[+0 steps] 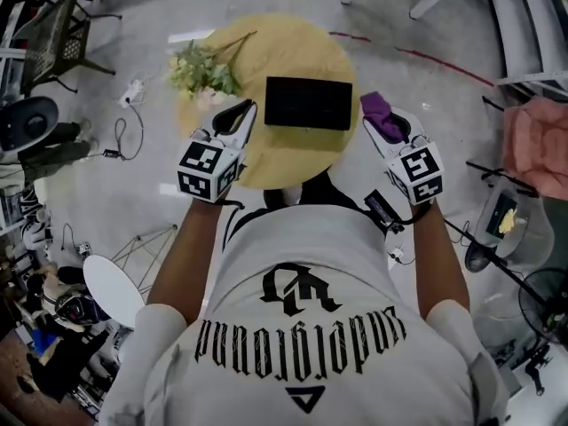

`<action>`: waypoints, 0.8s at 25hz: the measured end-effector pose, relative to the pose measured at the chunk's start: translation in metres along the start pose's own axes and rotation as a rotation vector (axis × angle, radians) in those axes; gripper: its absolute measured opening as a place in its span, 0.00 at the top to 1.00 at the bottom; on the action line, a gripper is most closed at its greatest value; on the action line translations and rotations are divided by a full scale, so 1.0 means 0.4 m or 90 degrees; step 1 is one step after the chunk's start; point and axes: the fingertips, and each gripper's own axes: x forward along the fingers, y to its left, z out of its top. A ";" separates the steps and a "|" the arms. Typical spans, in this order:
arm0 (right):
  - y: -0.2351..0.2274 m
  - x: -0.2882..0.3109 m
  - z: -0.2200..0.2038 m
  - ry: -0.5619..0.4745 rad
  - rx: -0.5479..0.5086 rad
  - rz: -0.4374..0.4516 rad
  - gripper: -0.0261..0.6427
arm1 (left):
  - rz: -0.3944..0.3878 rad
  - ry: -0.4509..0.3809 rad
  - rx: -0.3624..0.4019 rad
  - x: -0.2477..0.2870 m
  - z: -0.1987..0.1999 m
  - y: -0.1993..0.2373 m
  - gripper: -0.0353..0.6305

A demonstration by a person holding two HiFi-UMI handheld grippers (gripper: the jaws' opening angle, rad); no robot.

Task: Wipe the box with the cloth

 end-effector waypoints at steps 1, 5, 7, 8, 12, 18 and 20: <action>0.027 -0.016 0.024 -0.013 0.003 -0.009 0.77 | -0.005 -0.016 0.004 -0.040 0.013 -0.004 0.91; 0.166 -0.081 0.102 -0.052 -0.002 -0.035 0.77 | -0.022 -0.066 0.017 -0.206 0.024 -0.021 0.94; 0.231 -0.113 0.127 -0.074 0.001 -0.047 0.77 | -0.030 -0.085 0.024 -0.276 0.015 -0.031 0.94; 0.263 -0.129 0.136 -0.085 0.008 -0.051 0.77 | -0.036 -0.093 0.025 -0.309 0.010 -0.036 0.94; 0.362 -0.194 0.166 -0.116 0.038 -0.077 0.77 | -0.088 -0.131 0.034 -0.407 0.024 -0.062 0.94; 0.449 -0.321 0.177 -0.142 0.069 -0.100 0.77 | -0.136 -0.174 0.060 -0.500 0.075 -0.152 0.94; 0.460 -0.364 0.173 -0.154 0.066 -0.101 0.77 | -0.145 -0.182 0.075 -0.518 0.079 -0.202 0.94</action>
